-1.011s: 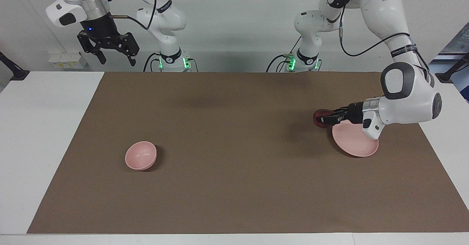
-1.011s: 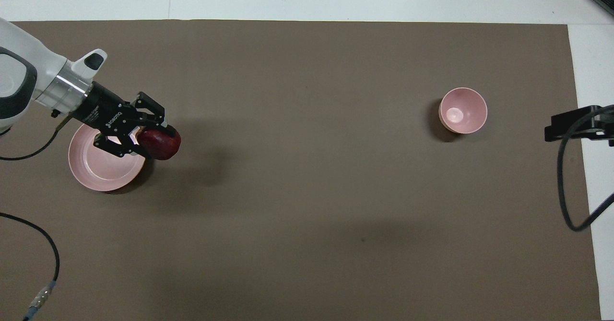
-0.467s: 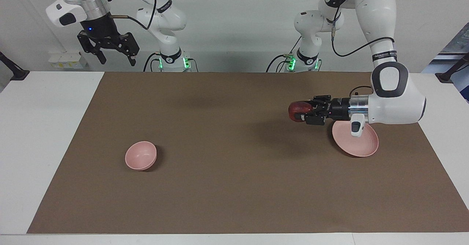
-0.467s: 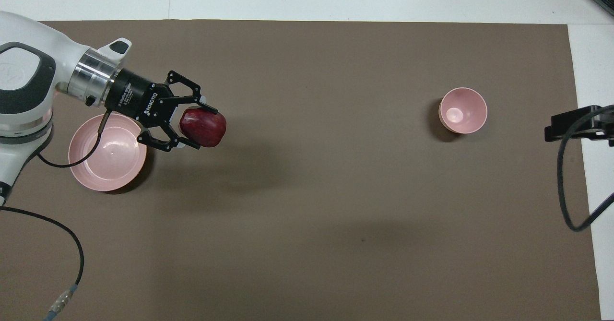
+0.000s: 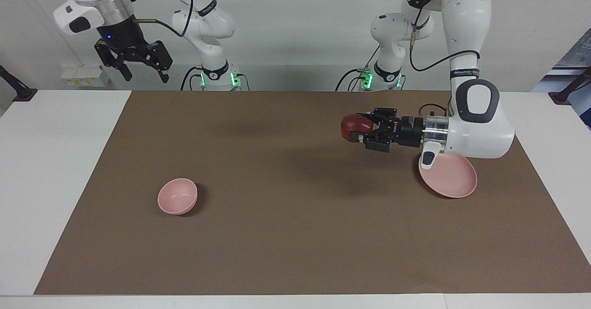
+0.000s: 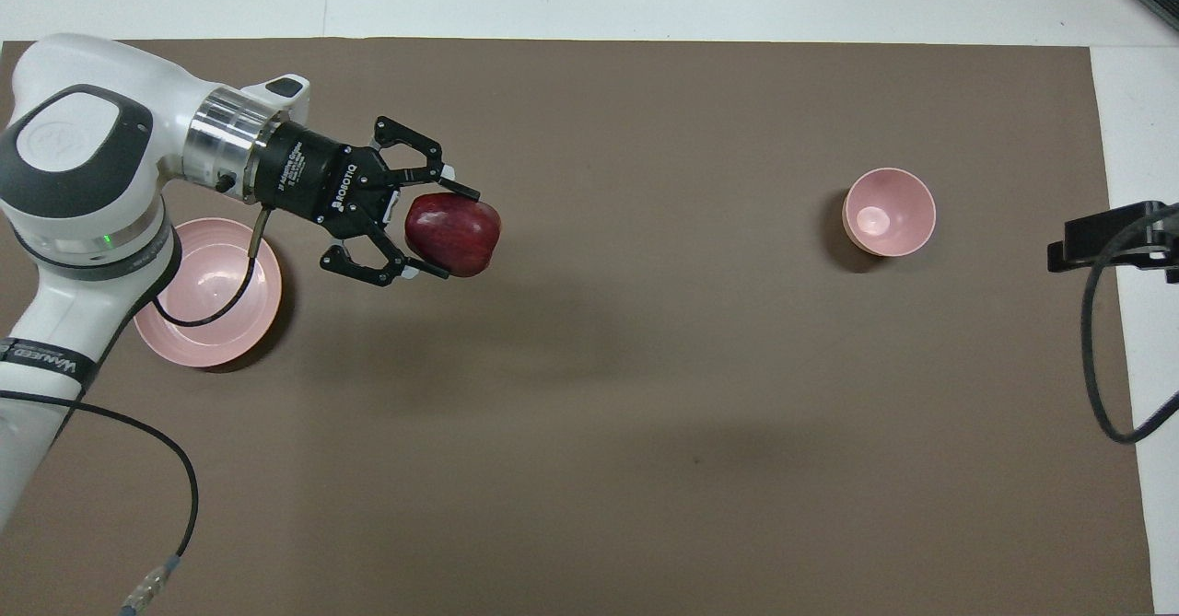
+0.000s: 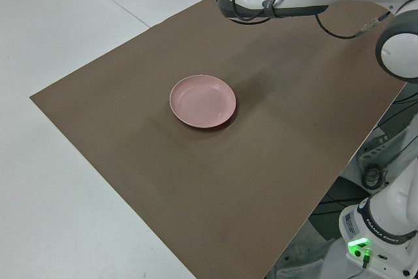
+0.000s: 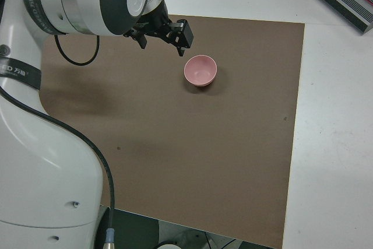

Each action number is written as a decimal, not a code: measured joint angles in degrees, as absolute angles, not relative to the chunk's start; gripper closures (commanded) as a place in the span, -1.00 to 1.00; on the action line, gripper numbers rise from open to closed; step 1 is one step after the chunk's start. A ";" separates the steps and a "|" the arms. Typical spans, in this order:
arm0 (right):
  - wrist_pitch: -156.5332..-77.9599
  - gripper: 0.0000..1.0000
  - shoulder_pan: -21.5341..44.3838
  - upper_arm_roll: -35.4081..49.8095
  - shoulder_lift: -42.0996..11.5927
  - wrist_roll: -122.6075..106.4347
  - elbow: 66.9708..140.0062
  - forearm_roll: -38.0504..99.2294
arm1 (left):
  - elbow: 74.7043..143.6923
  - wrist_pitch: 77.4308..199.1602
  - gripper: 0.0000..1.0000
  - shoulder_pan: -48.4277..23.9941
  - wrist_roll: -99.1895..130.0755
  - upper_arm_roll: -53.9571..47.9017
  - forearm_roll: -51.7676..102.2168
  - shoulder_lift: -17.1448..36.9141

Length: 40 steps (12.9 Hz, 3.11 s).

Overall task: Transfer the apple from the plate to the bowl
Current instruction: 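Lift the red apple with the left gripper and carry it toward the bowl, then carry the apple forward with the left gripper while the right gripper approaches it, then grasp the apple with the right gripper while the left gripper opens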

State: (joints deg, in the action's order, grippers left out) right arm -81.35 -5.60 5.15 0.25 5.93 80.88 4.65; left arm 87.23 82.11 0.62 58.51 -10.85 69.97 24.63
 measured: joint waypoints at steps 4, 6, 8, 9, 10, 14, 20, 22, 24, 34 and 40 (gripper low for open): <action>-87.12 -1.00 -5.29 5.54 0.77 9.10 83.74 16.05 | 89.95 87.50 1.00 -0.93 58.80 -17.19 77.67 24.51; -92.64 -1.00 -4.53 5.71 2.73 9.48 88.53 21.82 | 91.14 90.89 1.00 -3.75 58.80 -17.75 81.30 24.08; -96.85 -1.00 -3.30 5.76 5.43 9.32 94.01 26.84 | 91.52 93.26 1.00 -6.53 58.81 -17.90 84.08 23.79; -99.11 -1.00 -2.27 5.80 6.70 9.02 96.48 28.99 | 91.59 93.74 1.00 -7.68 58.83 -18.02 85.17 23.66; -101.54 -1.00 -1.30 5.85 7.92 8.49 98.91 31.49 | 91.72 94.18 1.00 -8.56 58.84 -18.35 85.99 23.46; -106.21 -1.00 -0.87 5.71 11.18 2.52 105.70 39.78 | 91.88 96.20 1.00 -9.39 58.95 -20.10 87.98 23.07; -106.49 -1.00 -0.89 5.62 11.62 -5.63 110.35 50.32 | 91.90 99.12 1.00 -10.45 58.97 -22.35 90.57 23.06; -106.59 -1.00 -0.89 5.62 11.63 -8.59 111.95 52.40 | 91.90 99.31 1.00 -10.52 58.97 -23.36 91.45 22.99; -107.05 -1.00 -0.89 5.59 11.63 -10.92 113.48 55.17 | 91.92 100.54 1.00 -11.09 58.97 -23.79 91.63 22.97; -107.73 -0.03 0.46 5.36 13.87 -11.21 116.94 56.82 | 92.08 104.07 1.00 -12.37 59.09 -25.48 93.36 22.73; -109.20 0.66 -0.18 5.39 13.99 -11.52 117.60 56.73 | 91.94 106.51 -1.00 -12.97 58.67 -25.58 93.13 22.63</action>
State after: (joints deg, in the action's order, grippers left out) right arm -109.20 -0.18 5.39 13.99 -11.52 117.60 56.73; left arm 91.94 106.51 -12.97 58.67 -25.58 93.13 22.63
